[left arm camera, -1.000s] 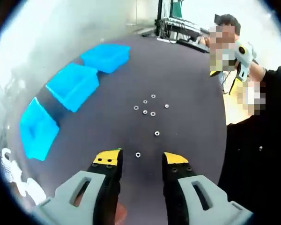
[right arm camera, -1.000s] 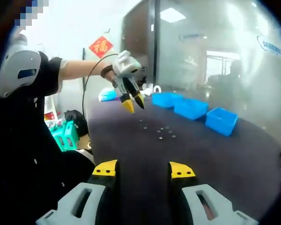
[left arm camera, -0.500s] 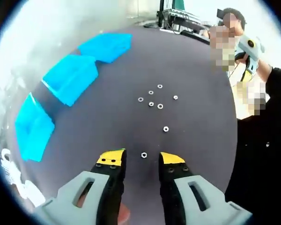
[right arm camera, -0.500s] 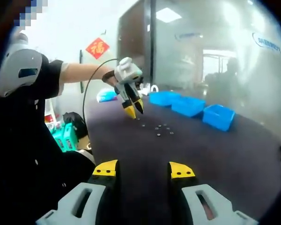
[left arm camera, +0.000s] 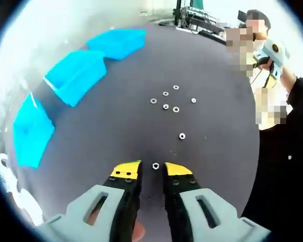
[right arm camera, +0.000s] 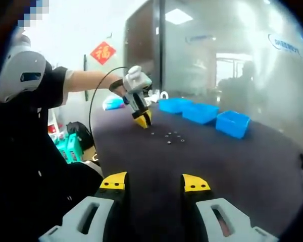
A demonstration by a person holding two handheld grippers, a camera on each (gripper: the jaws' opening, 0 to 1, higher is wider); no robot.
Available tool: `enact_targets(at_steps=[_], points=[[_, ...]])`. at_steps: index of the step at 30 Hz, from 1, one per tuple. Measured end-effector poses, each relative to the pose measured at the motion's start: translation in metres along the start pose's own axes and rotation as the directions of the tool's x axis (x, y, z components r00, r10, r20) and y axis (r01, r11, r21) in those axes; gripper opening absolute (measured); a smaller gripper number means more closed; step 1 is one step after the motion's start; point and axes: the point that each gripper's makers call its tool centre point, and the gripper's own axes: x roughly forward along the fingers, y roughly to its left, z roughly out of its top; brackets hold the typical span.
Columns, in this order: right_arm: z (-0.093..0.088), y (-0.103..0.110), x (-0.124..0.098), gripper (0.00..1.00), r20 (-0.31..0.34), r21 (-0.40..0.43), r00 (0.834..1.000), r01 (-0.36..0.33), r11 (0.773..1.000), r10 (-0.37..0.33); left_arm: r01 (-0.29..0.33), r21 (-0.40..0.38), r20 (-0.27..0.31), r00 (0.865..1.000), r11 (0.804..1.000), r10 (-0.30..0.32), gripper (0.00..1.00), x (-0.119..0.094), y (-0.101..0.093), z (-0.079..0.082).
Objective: Sort the screws, nuts, and washers into the corresponding bins
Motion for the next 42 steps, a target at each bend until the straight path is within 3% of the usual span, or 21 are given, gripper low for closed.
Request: enact_targets(at_steps=[5,7,16,20,26,31,33,35,38,41,42], points=[[0.0,0.0,0.0,0.36,0.003,-0.002,1.0,0.0,1.0,0.0,-0.008,-0.014,0.007,1.0,1.0,0.008,0.12,0.002,-0.001,-0.001],[0.0,0.0,0.0,0.36,0.0,-0.006,1.0,0.0,1.0,0.0,-0.007,-0.015,0.011,1.0,1.0,0.007,0.06,0.002,-0.002,-0.001],[0.001,0.002,0.0,0.36,0.007,-0.009,1.0,-0.002,1.0,0.002,-0.004,-0.082,0.05,0.999,0.997,0.008,0.05,0.002,0.0,-0.001],[0.002,0.002,0.0,0.36,0.012,-0.011,1.0,0.003,1.0,-0.002,0.007,-0.105,0.1,0.995,0.994,0.004,0.05,-0.001,-0.003,0.003],[0.009,-0.001,0.001,0.36,0.051,0.01,0.998,0.027,1.0,-0.027,0.024,-0.151,0.247,0.969,0.988,0.014,0.05,-0.011,-0.006,0.015],[0.014,-0.004,0.001,0.36,0.084,0.021,0.995,0.051,0.998,-0.053,-0.018,-0.208,0.391,0.915,0.978,0.1,0.05,-0.023,-0.001,0.03],[0.016,-0.004,0.001,0.35,0.096,0.026,0.993,0.06,0.998,-0.062,-0.058,-0.222,0.452,0.878,0.973,0.156,0.05,-0.032,0.0,0.037],[0.018,-0.007,0.0,0.35,0.112,0.026,0.99,0.08,0.996,-0.082,-0.102,-0.245,0.522,0.824,0.964,0.22,0.05,-0.043,0.005,0.045],[0.021,-0.01,-0.001,0.35,0.126,0.029,0.986,0.106,0.994,-0.109,-0.15,-0.258,0.584,0.763,0.955,0.277,0.05,-0.055,0.006,0.049],[0.026,-0.013,-0.004,0.35,0.146,0.034,0.98,0.128,0.991,-0.131,-0.14,-0.296,0.661,0.684,0.945,0.308,0.05,-0.07,0.0,0.055],[0.029,-0.015,-0.005,0.35,0.158,0.042,0.977,0.135,0.99,-0.14,-0.136,-0.306,0.673,0.669,0.942,0.315,0.05,-0.072,-0.004,0.056]])
